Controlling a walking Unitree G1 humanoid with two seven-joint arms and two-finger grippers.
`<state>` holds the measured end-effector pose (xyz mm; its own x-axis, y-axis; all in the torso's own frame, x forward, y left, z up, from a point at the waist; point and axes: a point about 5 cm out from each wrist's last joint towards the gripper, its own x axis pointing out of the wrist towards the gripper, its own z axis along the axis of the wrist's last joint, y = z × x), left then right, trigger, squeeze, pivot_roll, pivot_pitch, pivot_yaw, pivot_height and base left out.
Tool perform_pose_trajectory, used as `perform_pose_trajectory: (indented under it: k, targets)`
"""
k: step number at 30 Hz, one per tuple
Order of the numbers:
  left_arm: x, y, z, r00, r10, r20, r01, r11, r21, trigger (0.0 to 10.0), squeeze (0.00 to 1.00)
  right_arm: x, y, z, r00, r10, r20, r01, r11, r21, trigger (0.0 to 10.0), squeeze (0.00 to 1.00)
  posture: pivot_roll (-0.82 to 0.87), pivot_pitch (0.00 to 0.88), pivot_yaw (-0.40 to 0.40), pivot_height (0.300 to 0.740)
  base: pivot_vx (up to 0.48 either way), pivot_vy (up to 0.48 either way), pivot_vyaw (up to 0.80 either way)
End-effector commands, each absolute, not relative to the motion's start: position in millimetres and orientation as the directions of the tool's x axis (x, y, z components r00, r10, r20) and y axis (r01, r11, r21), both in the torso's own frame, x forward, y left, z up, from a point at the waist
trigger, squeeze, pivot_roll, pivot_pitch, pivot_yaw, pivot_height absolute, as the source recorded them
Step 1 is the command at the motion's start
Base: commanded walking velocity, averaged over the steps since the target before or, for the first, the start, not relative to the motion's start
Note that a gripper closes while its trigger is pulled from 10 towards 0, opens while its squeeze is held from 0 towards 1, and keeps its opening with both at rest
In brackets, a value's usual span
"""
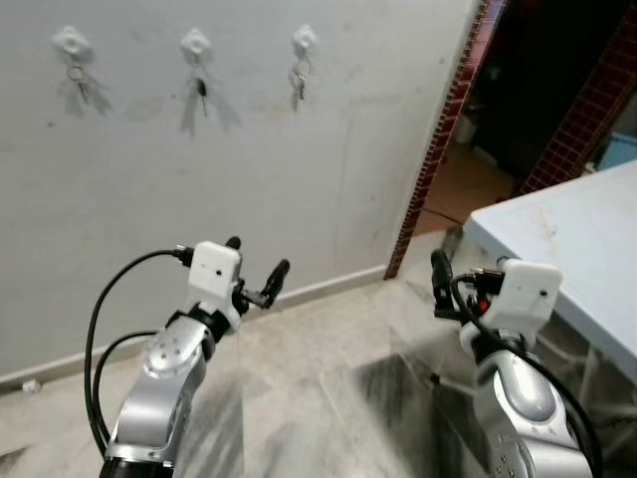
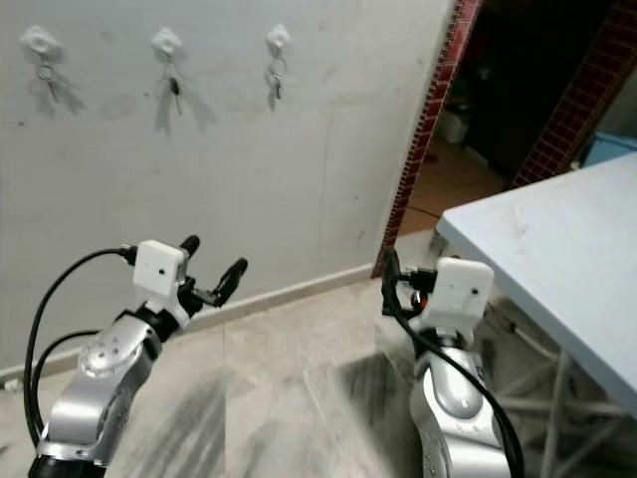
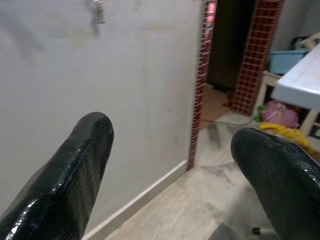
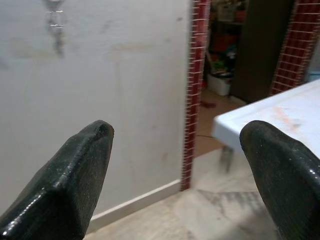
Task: Hang keys on a hook
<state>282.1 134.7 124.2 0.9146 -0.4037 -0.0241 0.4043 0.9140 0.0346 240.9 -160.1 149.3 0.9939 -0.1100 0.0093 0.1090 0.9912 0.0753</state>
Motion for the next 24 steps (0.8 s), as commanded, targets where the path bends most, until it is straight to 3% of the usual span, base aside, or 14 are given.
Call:
perform_pose_trajectory:
  k: [1, 14, 24]
  targets:
    - [282.5, 122.9, 129.1, 0.899, -0.439, -0.002, 0.439, 0.898, 0.029, 10.0, 0.00, 239.8, -169.4, 151.1, 0.990, -0.142, 0.019, 0.140, 0.988, 0.058, 10.0, 0.00, 0.01, 0.000, -0.041, 0.740, 0.307, -0.360, 0.00]
    - [282.6, 122.0, 127.0, 0.902, -0.432, -0.010, 0.432, 0.902, 0.006, 10.0, 0.00, 240.9, -168.4, 151.0, 0.990, -0.140, 0.021, 0.139, 0.988, 0.060, 10.0, 0.00, 0.01, 0.000, -0.043, 0.740, 0.000, 0.000, 0.00]
    - [286.1, 124.0, 126.8, 0.914, -0.405, -0.012, 0.405, 0.914, 0.001, 10.0, 0.00, 243.1, -168.3, 152.1, 0.990, -0.139, 0.020, 0.138, 0.989, 0.059, 10.0, 0.00, 0.01, 0.000, -0.044, 0.740, 0.000, 0.000, -0.78]
